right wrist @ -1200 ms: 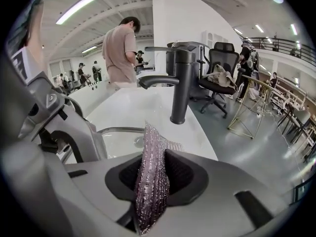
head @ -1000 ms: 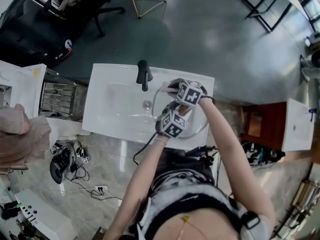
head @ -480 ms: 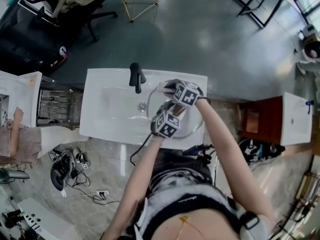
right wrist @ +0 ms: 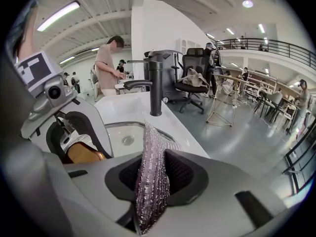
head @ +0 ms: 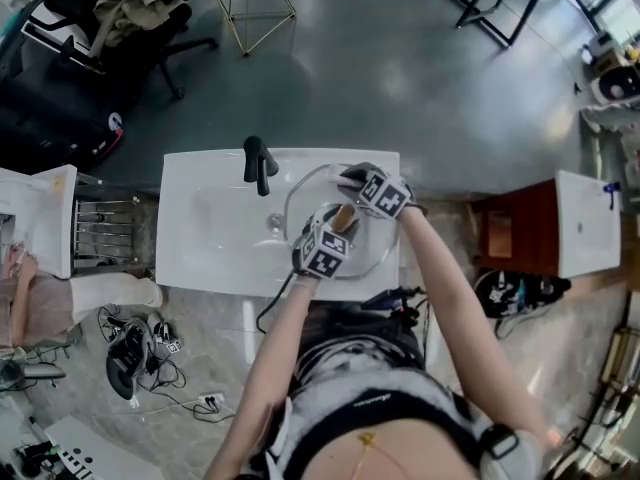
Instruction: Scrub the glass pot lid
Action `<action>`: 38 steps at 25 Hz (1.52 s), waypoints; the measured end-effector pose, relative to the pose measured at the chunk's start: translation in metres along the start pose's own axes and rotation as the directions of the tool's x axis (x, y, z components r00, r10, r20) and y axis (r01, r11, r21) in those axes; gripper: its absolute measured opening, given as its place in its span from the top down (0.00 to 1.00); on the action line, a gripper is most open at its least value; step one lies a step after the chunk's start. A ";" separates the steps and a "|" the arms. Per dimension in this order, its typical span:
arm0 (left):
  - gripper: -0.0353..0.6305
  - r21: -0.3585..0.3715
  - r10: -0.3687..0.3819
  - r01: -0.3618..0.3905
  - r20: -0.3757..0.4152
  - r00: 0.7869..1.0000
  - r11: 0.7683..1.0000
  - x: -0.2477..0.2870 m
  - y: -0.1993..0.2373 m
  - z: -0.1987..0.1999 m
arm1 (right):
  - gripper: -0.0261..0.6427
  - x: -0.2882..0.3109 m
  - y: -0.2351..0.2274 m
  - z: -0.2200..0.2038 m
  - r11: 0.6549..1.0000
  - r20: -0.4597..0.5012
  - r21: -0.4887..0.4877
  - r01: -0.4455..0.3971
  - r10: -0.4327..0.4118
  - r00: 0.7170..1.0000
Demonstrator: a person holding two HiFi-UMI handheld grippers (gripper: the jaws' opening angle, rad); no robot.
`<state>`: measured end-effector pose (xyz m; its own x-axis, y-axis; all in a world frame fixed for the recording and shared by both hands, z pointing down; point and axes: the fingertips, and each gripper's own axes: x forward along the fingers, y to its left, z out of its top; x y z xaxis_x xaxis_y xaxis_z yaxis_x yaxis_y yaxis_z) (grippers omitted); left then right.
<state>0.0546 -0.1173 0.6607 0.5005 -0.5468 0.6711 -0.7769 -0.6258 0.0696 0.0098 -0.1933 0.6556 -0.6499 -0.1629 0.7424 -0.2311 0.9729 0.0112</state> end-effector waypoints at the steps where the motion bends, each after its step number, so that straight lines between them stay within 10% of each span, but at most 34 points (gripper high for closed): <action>1: 0.61 0.000 0.000 0.000 0.000 1.000 1.000 0.000 0.000 0.000 | 0.82 -0.003 -0.002 -0.004 1.000 0.006 0.017 0.010 -0.010 1.000; 38: 0.61 0.010 0.001 -0.001 -0.010 1.000 1.000 -0.004 0.003 0.002 | 0.81 -0.078 0.049 -0.085 0.943 0.119 0.265 0.200 -0.238 0.964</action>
<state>0.0508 -0.1177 0.6569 0.4960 -0.5418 0.6785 -0.7735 -0.6308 0.0617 0.1108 -0.1190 0.6554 -0.6579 -0.4083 0.6329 -0.5399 0.8415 -0.0184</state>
